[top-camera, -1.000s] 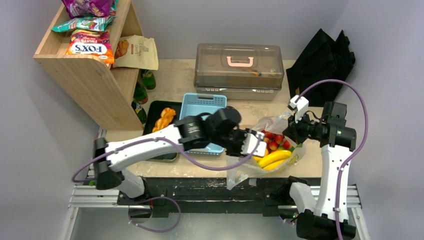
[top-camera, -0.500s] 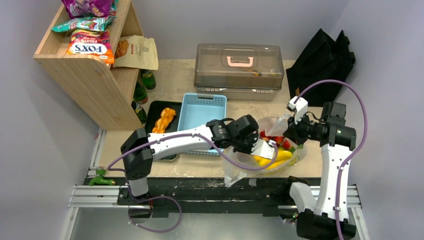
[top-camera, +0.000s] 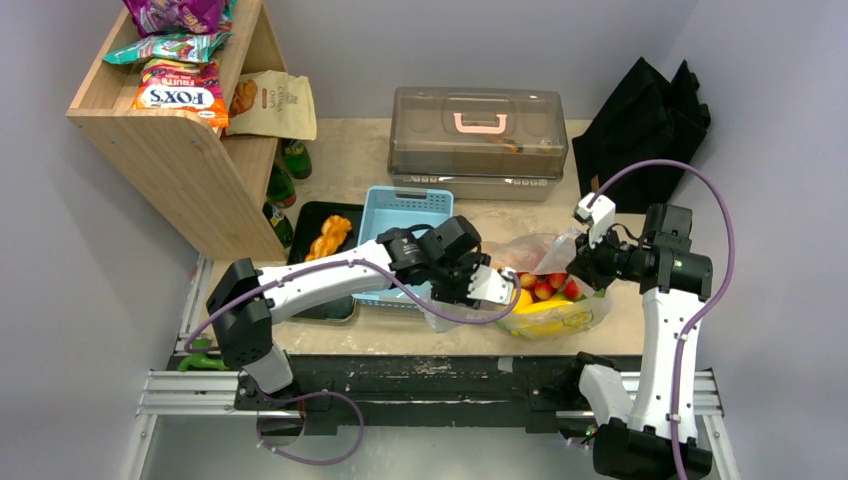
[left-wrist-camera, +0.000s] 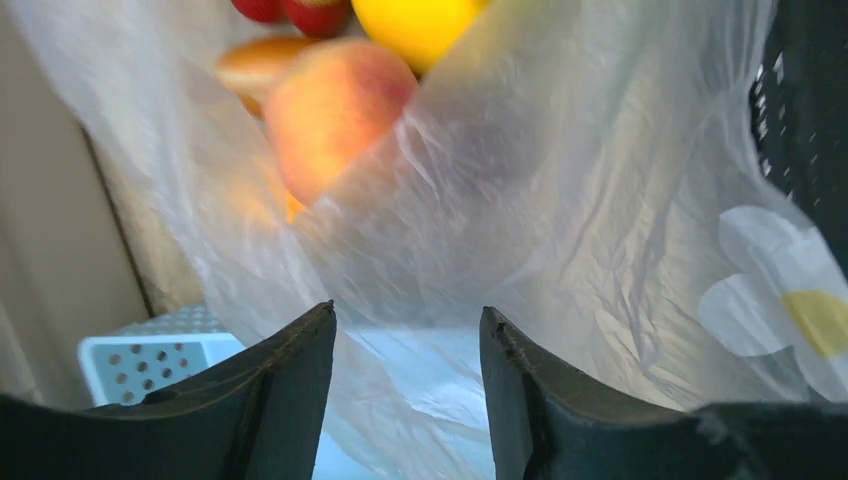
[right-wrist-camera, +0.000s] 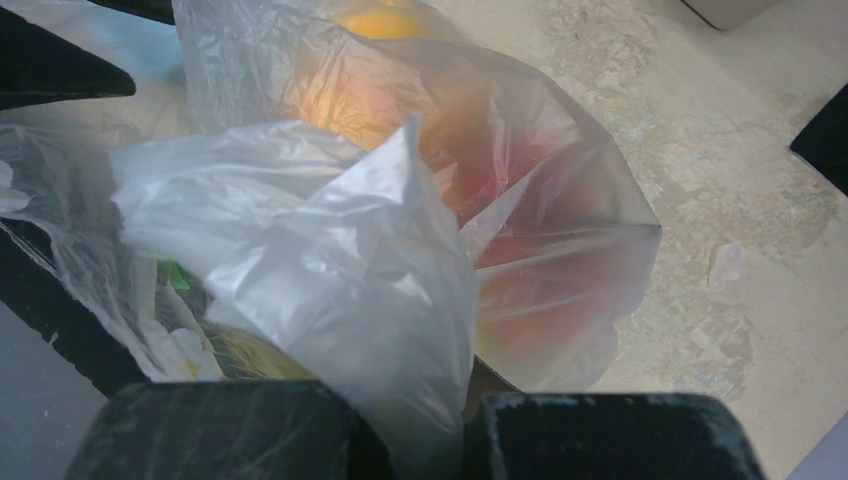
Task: Untie the knot of the grocery bags and take out the mixed food
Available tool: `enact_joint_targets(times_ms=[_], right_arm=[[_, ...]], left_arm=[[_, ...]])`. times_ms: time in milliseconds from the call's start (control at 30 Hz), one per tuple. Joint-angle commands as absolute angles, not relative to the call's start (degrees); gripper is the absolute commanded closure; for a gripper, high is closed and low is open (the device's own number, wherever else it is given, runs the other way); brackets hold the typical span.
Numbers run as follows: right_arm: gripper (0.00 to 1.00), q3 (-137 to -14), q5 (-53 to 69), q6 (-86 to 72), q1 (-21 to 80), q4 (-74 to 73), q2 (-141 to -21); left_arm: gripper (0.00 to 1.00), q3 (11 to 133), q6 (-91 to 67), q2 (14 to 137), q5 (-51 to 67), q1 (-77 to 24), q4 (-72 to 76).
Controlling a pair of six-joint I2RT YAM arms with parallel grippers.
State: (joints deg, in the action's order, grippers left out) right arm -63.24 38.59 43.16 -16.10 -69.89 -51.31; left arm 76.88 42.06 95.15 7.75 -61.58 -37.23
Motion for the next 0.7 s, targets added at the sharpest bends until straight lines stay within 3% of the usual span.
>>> enact_joint_targets(times_ms=[0,233,400,667], right_arm=[[1.00,-63.49,40.51,43.17,-16.03,-69.47,-50.86],[1.00,-64.21,40.36,35.60,-16.05,-66.05,-53.78],[1.00,-64.59,40.65,26.76,-16.05,-63.06,-54.84],[1.00,-64.86,42.99,17.77,-16.10,-60.04,-57.35]], left_arm=[[0.46,84.71,36.38,92.55,15.58,-62.81,-33.62],[0.46,90.76,33.55,100.42,15.65,-65.76,-25.22],[0.36,92.53,33.98,105.59,14.49,-65.98,-22.33],[0.29,91.94,37.83,110.51,7.78,-65.92,-20.56]])
